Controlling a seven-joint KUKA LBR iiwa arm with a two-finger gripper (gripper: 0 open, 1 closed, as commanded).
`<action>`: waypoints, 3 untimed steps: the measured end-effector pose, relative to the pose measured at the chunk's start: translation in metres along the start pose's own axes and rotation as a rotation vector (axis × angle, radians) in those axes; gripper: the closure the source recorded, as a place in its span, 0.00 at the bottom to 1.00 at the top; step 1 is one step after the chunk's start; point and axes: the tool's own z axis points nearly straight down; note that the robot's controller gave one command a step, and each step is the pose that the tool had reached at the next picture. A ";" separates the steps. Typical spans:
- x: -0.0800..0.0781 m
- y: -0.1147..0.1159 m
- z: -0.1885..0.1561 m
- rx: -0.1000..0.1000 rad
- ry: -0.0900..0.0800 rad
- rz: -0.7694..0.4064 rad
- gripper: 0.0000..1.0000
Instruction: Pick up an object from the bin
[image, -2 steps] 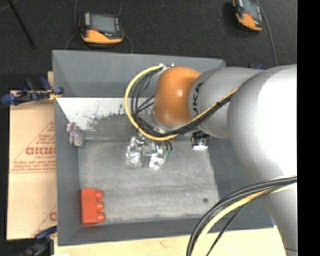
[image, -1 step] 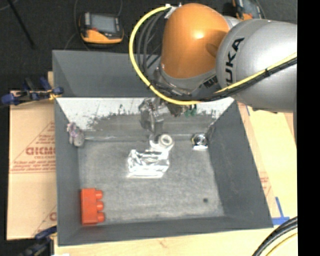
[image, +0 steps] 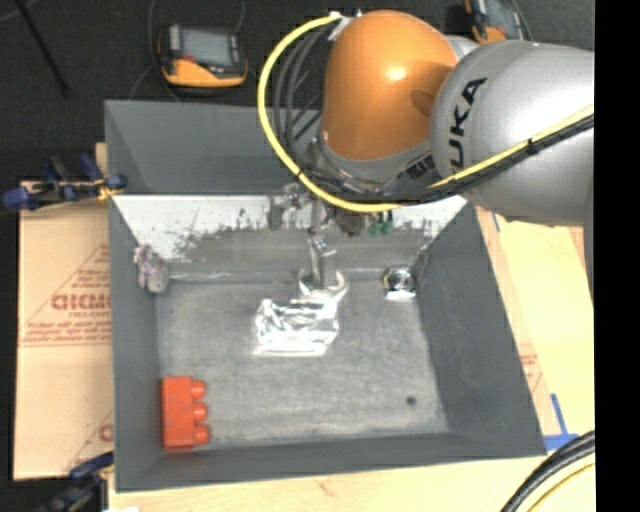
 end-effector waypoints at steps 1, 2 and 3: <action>0.027 0.007 0.169 -0.003 0.010 0.032 0.00; 0.037 -0.025 0.196 0.000 0.004 -0.201 0.00; 0.036 -0.024 0.195 -0.001 0.002 -0.200 1.00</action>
Offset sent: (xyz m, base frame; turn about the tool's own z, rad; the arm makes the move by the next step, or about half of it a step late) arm -0.0254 -0.0002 -0.1645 0.0333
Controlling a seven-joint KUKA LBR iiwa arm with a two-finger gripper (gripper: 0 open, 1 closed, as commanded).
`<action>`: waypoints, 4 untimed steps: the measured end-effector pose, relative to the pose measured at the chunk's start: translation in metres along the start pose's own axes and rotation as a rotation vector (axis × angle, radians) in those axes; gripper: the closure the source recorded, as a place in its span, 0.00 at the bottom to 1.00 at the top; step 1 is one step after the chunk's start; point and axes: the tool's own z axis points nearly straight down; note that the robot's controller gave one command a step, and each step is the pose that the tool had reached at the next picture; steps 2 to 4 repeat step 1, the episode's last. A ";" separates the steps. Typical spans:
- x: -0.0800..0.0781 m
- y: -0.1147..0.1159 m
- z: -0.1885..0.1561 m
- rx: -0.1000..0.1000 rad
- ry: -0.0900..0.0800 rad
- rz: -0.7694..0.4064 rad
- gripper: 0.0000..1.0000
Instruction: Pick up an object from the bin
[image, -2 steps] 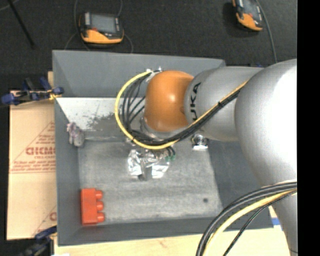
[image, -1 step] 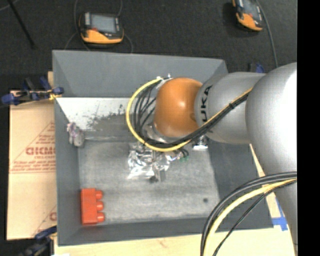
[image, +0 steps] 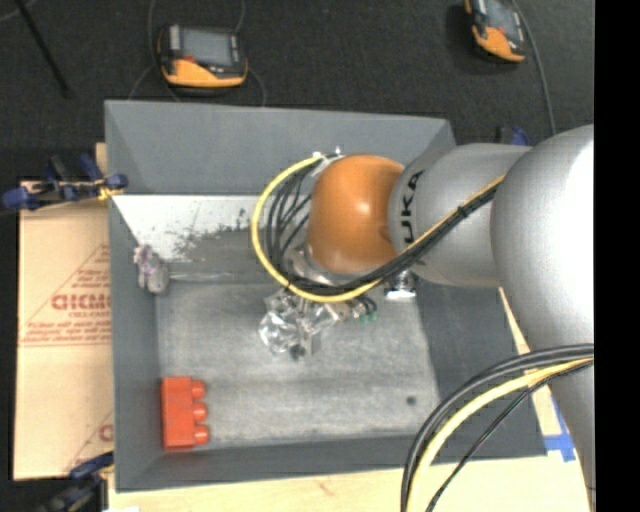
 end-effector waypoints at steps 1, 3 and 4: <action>0.012 0.001 -0.174 0.004 -0.004 0.011 1.00; 0.012 0.001 -0.174 0.004 -0.004 0.011 1.00; 0.012 0.001 -0.174 0.004 -0.004 0.011 1.00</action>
Offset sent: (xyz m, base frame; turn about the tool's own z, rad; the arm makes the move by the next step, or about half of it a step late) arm -0.0132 -0.0039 0.1691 0.0059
